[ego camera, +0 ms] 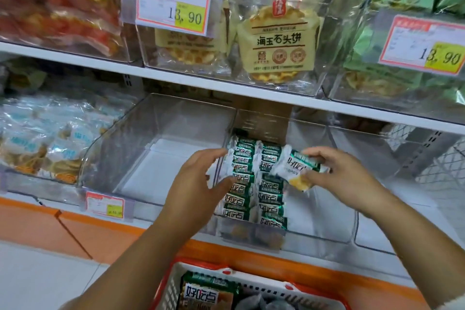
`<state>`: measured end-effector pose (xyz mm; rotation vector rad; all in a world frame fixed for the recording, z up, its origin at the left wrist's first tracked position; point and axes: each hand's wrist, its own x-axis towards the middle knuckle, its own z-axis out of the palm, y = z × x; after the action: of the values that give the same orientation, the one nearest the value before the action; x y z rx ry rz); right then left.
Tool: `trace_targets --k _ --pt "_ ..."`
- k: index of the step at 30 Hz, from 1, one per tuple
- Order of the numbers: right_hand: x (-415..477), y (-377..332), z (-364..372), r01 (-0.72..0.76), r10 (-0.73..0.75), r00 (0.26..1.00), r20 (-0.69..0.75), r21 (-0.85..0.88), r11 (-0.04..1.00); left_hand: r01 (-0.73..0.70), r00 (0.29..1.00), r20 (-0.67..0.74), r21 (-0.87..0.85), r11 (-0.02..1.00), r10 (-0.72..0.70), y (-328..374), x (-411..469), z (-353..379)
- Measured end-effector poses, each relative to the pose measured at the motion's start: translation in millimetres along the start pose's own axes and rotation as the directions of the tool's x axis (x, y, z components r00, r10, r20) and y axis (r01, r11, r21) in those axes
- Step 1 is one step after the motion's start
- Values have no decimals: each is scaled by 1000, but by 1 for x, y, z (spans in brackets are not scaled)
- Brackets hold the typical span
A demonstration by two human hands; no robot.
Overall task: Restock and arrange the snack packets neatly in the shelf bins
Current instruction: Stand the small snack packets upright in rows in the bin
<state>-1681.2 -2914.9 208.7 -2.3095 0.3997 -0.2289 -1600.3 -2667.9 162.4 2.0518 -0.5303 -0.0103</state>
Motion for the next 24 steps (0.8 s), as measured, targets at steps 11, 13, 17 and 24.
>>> trace_targets --k 11,13,17,24 --pt "157 75 -14 134 -49 990 136 -741 658 65 984 170 -116 991 -45 -41 16 1" --pt "165 79 -7 155 -21 984 178 -782 604 70 986 159 -152 986 -46 -46 16 2" --pt "174 79 1 167 37 976 215 -848 503 78 985 166 -199 977 -44 -47 16 4" --pt "173 71 11 171 69 974 216 -899 402 78 979 201 -179 981 -41 -45 16 1"
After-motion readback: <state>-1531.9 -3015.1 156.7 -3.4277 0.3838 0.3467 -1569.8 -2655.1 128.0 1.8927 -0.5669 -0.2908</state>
